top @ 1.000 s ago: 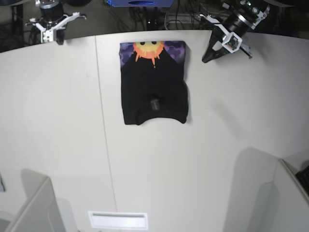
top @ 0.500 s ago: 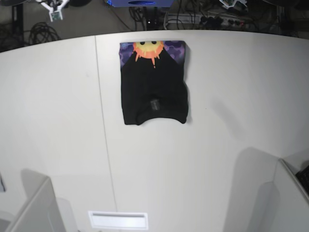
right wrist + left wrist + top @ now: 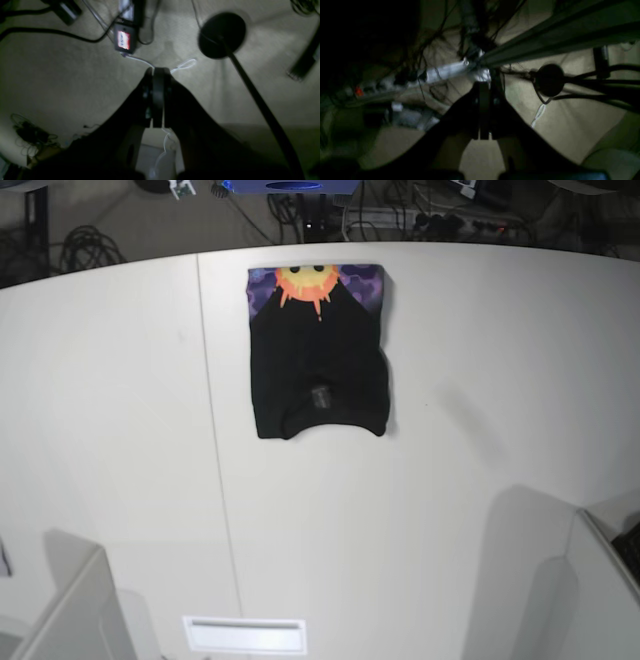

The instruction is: Fold the T-shirt properly

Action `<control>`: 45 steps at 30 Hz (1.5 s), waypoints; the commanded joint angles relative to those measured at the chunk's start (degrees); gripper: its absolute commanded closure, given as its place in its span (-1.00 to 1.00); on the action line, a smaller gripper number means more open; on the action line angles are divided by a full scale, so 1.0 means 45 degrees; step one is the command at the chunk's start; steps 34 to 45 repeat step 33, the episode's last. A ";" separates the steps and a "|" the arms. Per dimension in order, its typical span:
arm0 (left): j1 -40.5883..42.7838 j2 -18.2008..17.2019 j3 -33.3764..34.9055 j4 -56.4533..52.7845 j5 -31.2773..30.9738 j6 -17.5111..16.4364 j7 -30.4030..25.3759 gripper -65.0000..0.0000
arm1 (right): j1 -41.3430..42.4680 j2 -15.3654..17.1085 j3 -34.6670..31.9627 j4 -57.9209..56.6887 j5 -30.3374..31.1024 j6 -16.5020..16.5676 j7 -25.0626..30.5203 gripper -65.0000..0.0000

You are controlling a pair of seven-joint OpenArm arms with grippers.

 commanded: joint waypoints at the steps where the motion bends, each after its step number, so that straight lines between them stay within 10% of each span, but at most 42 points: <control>1: -0.0249 0.0108 0.0022 -0.0657 -0.0007 -0.0144 -0.0146 1.00 | 0.0285 0.0079 -0.0257 -0.0593 -0.0031 0.0061 0.0102 1.00; 6: -0.2437 0.0773 0.0022 -0.4545 0.0051 -0.0124 -0.0517 1.00 | 0.2531 0.0001 -0.1527 -0.4812 0.0008 0.0061 0.0688 1.00; 12: -0.4781 0.1300 0.0022 -0.8882 0.0071 -0.0124 -0.1885 1.00 | 0.4641 -0.0410 -0.3109 -0.9911 0.0027 0.0042 0.4185 1.00; 18: -0.5328 0.1691 0.0295 -0.9390 0.0852 -0.0085 -0.1846 1.00 | 0.5364 -0.1152 -0.3070 -1.1845 0.0047 0.0042 0.6529 1.00; 27: -0.5347 0.1339 0.0764 -0.9390 0.2396 0.2904 -0.1924 1.00 | 0.5286 -0.1680 -0.1722 -1.1884 0.0047 0.0022 0.6647 1.00; 45: -0.5562 0.1320 0.0764 -0.9390 0.2376 0.3138 -0.1924 1.00 | 0.5305 -0.1426 -0.1722 -1.1845 0.0047 0.0022 0.6647 1.00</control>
